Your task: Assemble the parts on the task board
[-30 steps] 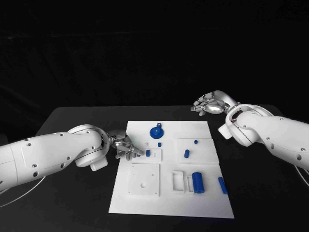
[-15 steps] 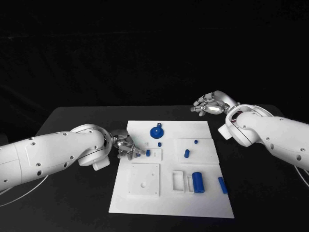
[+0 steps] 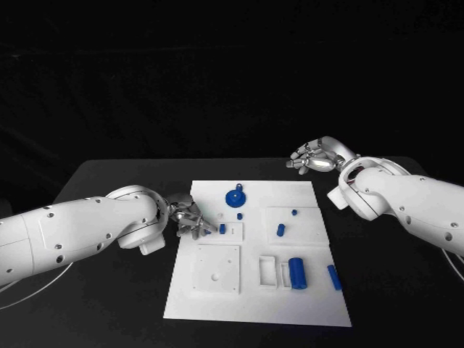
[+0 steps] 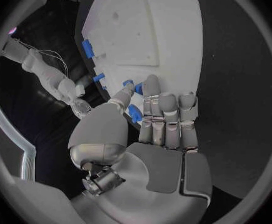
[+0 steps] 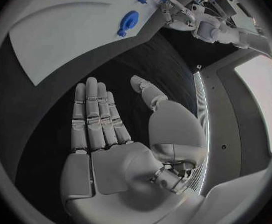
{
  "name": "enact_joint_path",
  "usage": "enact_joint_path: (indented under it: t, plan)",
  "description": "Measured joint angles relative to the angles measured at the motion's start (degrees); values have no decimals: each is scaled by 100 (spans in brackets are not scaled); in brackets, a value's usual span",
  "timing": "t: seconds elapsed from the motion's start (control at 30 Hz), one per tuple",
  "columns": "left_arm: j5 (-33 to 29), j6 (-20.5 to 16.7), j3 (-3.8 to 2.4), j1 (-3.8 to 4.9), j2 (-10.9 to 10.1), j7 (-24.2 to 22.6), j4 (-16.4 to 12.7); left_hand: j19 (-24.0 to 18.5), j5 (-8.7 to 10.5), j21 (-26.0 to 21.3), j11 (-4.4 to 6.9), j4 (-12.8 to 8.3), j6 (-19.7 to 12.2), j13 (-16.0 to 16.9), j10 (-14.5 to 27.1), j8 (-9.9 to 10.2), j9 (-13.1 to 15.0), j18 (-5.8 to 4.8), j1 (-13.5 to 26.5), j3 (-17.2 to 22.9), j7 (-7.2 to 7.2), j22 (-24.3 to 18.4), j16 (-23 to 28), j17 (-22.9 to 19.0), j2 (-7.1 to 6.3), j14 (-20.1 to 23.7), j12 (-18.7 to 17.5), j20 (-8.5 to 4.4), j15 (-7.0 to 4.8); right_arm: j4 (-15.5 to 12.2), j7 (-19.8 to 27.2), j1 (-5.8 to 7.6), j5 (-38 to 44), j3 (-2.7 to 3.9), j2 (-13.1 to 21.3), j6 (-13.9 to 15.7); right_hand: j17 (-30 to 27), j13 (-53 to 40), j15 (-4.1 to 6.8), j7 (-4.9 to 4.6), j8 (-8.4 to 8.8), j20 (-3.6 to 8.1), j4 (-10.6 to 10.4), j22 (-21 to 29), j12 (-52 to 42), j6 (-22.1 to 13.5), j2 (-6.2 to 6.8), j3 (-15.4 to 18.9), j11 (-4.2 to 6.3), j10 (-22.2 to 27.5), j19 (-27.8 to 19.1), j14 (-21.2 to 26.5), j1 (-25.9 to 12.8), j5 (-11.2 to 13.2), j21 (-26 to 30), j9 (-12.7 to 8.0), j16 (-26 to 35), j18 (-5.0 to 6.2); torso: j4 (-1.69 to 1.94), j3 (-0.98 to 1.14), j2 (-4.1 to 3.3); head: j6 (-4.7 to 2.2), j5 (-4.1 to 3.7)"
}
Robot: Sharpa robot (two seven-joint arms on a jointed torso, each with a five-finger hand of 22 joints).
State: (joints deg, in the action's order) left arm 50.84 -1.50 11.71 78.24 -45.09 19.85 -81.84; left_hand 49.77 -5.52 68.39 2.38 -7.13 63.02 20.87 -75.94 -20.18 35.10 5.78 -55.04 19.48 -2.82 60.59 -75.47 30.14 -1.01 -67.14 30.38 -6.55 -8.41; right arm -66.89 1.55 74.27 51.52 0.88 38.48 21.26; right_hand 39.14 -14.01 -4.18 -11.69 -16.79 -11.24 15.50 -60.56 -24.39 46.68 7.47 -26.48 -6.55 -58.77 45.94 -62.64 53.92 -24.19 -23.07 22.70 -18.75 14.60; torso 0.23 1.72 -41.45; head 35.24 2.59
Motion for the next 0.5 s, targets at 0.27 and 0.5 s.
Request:
enact_joint_path:
  t: [0.27, 0.5]
  plan:
    - [37, -7, -2, 4, 35, 25, 10, 21, -122, 0, 0, -79, 20, 0, 0, 4, 0, 0, -68, -2, -21, 5, 0, 11, 67, -19, 0, 21, 18, 1, 1, -1, -1, 0, -6, -1, 0, 0, 0, 1, 0, 0, 0, 1, 0, 1, 0, 0, 0, 0, 0, 0, 0, 0, 0, 0, 0, 0, 2, 1, 0, 8, 8]
    - [21, -13, -5, 3, 36, 21, 9, 25, -1002, 38, -16, -335, 30, -1, -15, 4, 3, 0, -15, -32, -32, 29, 0, 27, 179, -48, -26, 17, 10, -1, 2, -4, -4, 0, -3, -2, 4, 5, 0, 3, 0, 0, 0, 1, 0, 3, 0, 0, 0, 0, 0, 0, 0, 0, 0, 0, 0, -1, -3, 2, 0, 9, 23]
